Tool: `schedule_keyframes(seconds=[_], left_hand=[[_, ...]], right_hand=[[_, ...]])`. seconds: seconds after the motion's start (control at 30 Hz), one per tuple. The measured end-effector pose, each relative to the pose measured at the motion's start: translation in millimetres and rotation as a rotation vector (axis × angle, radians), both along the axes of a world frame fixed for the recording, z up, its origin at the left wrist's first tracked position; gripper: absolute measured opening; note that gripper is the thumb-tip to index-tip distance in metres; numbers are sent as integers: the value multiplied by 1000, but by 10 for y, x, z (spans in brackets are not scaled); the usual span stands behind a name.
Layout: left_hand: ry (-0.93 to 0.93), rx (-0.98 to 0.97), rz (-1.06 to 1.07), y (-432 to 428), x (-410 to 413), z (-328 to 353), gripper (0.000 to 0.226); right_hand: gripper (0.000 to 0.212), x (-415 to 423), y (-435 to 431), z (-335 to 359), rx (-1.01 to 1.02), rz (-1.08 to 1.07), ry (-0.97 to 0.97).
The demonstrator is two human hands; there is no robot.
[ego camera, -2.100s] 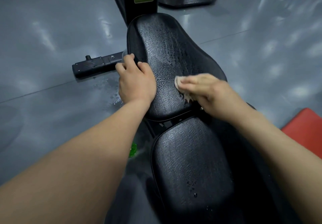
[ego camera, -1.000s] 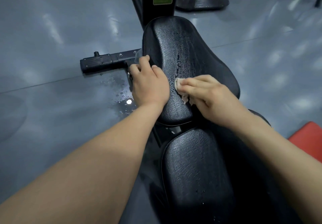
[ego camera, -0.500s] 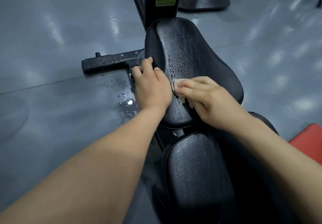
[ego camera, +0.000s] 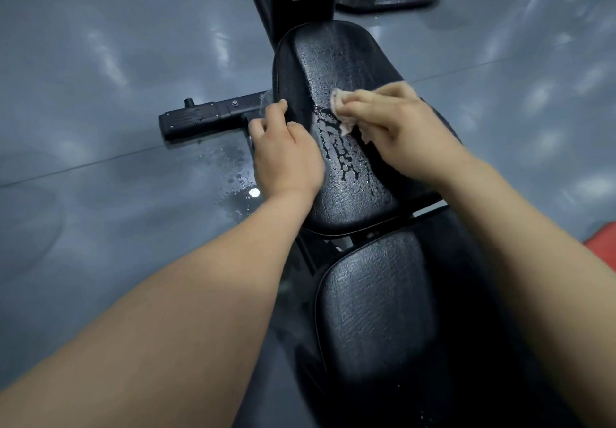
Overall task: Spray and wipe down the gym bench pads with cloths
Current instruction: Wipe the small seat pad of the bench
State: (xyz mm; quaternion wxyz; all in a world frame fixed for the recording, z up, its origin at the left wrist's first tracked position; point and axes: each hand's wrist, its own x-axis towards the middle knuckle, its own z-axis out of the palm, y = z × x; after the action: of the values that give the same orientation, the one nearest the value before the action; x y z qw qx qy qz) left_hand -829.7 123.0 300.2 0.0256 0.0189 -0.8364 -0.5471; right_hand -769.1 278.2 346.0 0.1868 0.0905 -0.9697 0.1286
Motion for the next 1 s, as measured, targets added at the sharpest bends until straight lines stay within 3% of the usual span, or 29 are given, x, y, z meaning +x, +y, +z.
schedule_keyframes(seconds=[0.1,0.2,0.33,0.43,0.53,0.63,0.87,1.0], left_hand=[[3,8,-1,6,0,-5,42],[-2,0,6,3,0,-6,42],[2,-19,9,4,5,2,42],[11,-24,5,2,4,7,43],[4,-25,-4,0,15,21,43],[-6,-14,2,-4,8,15,44],[-3,-17,9,8,18,26,43],[6,-21,11,12,28,40,43]], right_hand=[[34,333,255,-74,-21,-157,43],[43,541,87,-147,-58,-192,47],[50,688,-426,-258,-35,37,-23],[45,730,-317,-230,10,140,-38],[39,845,68,-200,-59,-16,-5],[47,1003,216,-213,-103,-171,41],[32,984,-412,-260,-26,237,-57],[39,1067,131,-246,-28,69,-3]])
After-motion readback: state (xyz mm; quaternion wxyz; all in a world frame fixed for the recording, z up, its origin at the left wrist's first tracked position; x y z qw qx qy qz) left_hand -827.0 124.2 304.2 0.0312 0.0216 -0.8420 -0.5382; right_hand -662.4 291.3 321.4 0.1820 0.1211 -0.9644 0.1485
